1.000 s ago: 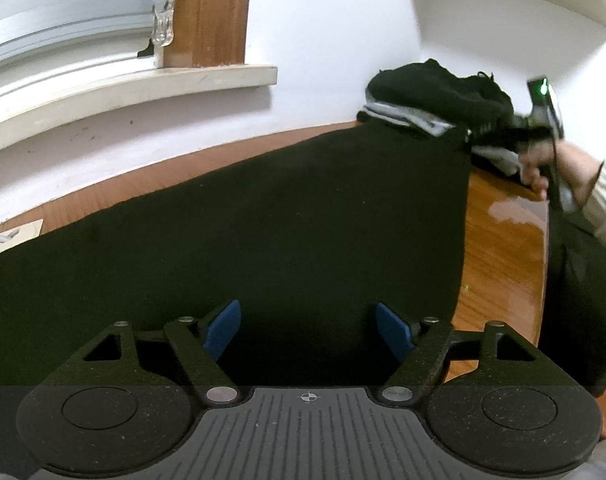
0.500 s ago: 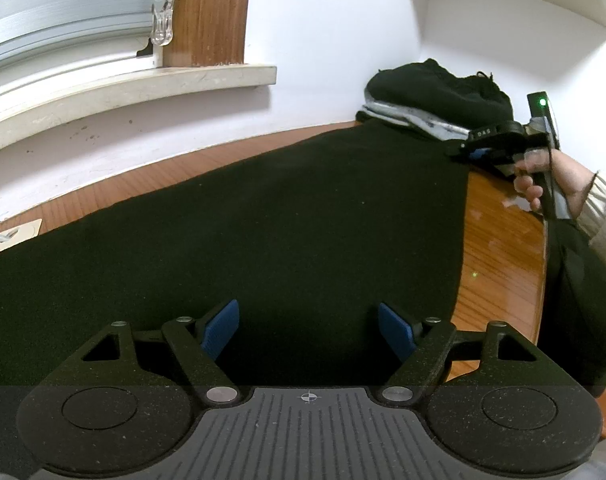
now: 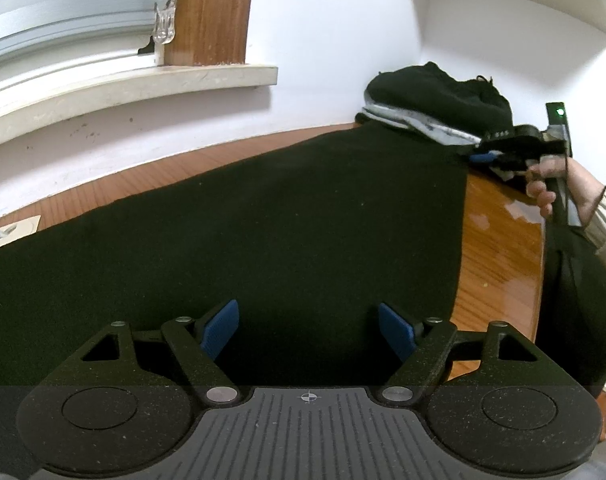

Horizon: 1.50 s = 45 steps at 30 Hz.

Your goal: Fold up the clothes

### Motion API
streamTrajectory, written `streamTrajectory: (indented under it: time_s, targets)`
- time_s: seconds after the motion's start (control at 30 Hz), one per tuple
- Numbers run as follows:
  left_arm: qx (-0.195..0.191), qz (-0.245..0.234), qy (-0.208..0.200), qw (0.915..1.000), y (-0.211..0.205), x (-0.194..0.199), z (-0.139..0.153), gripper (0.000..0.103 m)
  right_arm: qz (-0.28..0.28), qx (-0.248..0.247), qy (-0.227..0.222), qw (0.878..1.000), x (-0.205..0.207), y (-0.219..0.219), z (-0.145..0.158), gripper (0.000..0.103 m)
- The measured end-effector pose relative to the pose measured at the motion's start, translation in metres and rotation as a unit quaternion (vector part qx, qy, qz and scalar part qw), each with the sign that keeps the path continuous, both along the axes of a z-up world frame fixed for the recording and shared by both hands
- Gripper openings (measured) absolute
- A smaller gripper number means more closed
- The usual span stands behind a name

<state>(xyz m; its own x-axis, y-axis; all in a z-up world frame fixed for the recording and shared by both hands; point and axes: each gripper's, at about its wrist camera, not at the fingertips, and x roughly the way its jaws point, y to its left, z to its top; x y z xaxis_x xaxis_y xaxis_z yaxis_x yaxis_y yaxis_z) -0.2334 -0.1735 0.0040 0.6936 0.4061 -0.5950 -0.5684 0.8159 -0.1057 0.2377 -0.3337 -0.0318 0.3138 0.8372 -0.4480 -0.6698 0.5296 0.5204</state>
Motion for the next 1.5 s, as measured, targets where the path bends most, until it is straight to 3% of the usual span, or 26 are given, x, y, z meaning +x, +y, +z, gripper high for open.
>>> streamTrajectory:
  time_s: [0.1,0.43,0.53,0.77,0.9,1.1,1.2,1.3,1.4,1.5]
  targets:
    - [0.0,-0.001,0.0,1.0,0.0,-0.001,0.0,0.081,-0.001,0.008,0.018,1.0,0.005,0.003,0.001,0.023]
    - [0.002,0.002,0.0,1.0,-0.003,0.001,0.0,0.081,0.002,-0.015,-0.002,1.0,-0.001,0.029,0.009,0.022]
    - [-0.006,0.002,-0.008,0.9999,-0.001,-0.002,0.0,0.082,0.01,-0.013,-0.014,1.0,-0.006,0.036,0.017,0.004]
    - [-0.021,0.023,-0.029,0.9991,0.006,-0.009,0.001,0.082,0.09,0.019,-0.069,0.993,-0.069,0.078,0.062,0.004]
    - [-0.044,0.051,-0.057,0.9961,0.016,-0.02,0.002,0.082,0.185,0.043,-0.101,0.977,-0.141,0.108,0.09,0.004]
    - [-0.085,0.106,-0.114,0.9842,0.033,-0.047,0.002,0.085,0.342,0.043,-0.132,0.929,-0.258,0.122,0.084,0.004]
    - [-0.112,0.117,-0.142,0.9765,0.041,-0.058,0.001,0.091,0.383,0.017,-0.145,0.912,-0.294,0.121,0.063,0.004]
    - [-0.13,0.122,-0.159,0.9709,0.047,-0.064,0.001,0.091,0.396,-0.003,-0.161,0.904,-0.305,0.122,0.053,0.004]
    - [-0.134,0.122,-0.162,0.97,0.051,-0.061,0.002,0.093,0.396,-0.016,-0.172,0.902,-0.308,0.121,0.05,0.004]
    - [-0.13,0.116,-0.158,0.972,0.05,-0.058,0.003,0.102,0.399,-0.033,-0.193,0.896,-0.318,0.122,0.046,0.009]
